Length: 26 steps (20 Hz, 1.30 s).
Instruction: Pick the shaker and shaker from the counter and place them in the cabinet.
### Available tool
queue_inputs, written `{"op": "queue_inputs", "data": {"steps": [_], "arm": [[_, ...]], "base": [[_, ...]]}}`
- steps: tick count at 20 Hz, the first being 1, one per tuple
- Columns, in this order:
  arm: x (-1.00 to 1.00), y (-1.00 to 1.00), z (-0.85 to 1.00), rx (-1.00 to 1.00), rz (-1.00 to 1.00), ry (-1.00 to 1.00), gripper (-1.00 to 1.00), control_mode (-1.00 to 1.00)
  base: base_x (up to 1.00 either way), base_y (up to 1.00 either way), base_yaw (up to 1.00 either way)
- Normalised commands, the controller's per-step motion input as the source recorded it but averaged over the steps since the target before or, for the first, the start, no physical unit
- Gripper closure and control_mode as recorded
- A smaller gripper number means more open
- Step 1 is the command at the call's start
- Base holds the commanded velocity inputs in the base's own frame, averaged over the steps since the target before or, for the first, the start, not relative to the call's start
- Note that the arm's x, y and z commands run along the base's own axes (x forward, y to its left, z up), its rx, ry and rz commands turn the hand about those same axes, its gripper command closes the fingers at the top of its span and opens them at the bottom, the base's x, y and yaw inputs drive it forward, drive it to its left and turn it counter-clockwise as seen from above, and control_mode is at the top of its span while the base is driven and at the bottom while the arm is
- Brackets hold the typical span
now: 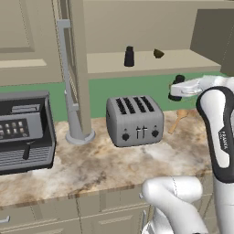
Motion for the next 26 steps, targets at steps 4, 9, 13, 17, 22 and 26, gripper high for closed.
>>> {"op": "queue_inputs", "data": {"steps": [4, 9, 13, 17, 22, 26], "arm": [[0.22, 0.08, 0.97, -0.02, -0.06, 0.00, 1.00, -1.00], [0.40, 0.14, 0.81, -0.03, -0.07, 0.00, 1.00, -1.00], [0.11, 0.00, 0.10, -0.01, -0.02, 0.01, 1.00, -1.00], [0.21, 0.00, 0.00, 0.00, 0.00, 0.00, 1.00, -1.00], [0.43, -0.01, -0.09, 0.00, 0.00, 0.00, 1.00, -1.00], [0.42, -0.01, -0.17, 0.00, 0.00, 0.00, 1.00, -1.00]], "base": [[0.00, 0.00, 0.00], [0.00, 0.00, 0.00], [0.00, 0.00, 0.00], [0.00, 0.00, 0.00], [0.00, 0.00, 0.00], [0.00, 0.00, 0.00]]}}
